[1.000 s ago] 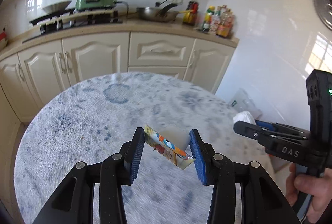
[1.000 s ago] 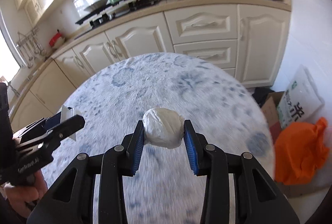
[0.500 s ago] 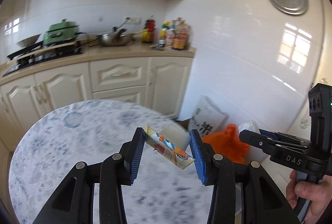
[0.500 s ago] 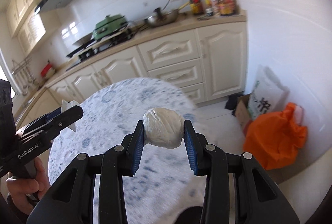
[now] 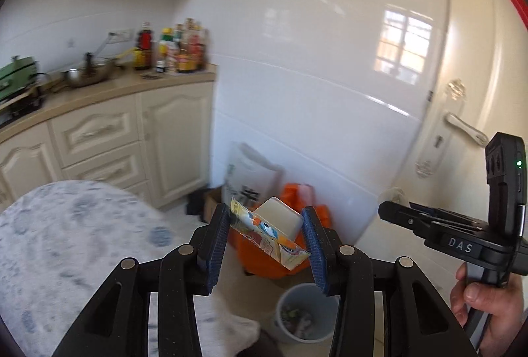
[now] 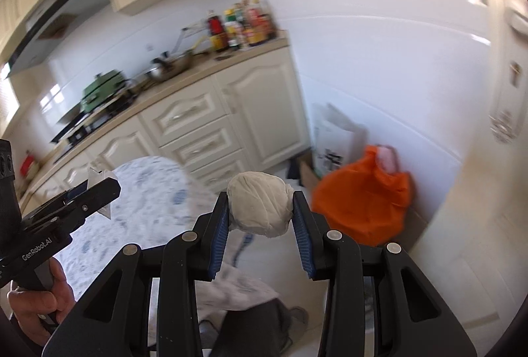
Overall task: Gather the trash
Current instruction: 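Carry both items to the bin and open both tools over it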
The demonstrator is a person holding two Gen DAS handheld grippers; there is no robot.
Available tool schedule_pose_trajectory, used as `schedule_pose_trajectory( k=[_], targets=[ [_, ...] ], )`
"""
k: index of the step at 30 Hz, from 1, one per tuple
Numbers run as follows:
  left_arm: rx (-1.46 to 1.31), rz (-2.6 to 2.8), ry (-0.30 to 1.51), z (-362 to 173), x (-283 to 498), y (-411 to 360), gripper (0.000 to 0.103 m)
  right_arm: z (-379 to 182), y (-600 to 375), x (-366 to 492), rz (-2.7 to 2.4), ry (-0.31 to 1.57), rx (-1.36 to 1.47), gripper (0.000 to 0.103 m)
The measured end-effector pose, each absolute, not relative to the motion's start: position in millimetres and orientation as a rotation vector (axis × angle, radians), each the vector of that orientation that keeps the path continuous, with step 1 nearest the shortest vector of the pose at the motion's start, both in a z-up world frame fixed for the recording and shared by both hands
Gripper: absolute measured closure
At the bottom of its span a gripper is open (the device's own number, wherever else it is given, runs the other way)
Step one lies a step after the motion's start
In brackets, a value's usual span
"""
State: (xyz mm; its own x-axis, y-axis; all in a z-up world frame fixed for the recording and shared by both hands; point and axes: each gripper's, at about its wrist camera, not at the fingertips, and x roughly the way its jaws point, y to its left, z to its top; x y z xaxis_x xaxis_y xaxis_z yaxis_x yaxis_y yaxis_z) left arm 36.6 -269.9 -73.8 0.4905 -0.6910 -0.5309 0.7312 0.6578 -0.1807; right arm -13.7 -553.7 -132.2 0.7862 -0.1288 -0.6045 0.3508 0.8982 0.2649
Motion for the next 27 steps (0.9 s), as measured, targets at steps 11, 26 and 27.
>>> schedule_pose_trajectory(
  k=[11, 26, 27],
  targets=[
    [0.155, -1.026, 0.743, -119, 45, -369, 0.063, -180, -626, -50, -0.431, 0.688, 0.486, 0.066],
    [0.305, -1.124, 0.980, -206, 74, -535, 0.059, -259, -690, -58, -0.524, 0.802, 0.634, 0.060],
    [0.325, -1.124, 0.998, -212, 75, -546, 0.052, -264, -694, -59, -0.530, 0.811, 0.643, 0.058]
  ],
)
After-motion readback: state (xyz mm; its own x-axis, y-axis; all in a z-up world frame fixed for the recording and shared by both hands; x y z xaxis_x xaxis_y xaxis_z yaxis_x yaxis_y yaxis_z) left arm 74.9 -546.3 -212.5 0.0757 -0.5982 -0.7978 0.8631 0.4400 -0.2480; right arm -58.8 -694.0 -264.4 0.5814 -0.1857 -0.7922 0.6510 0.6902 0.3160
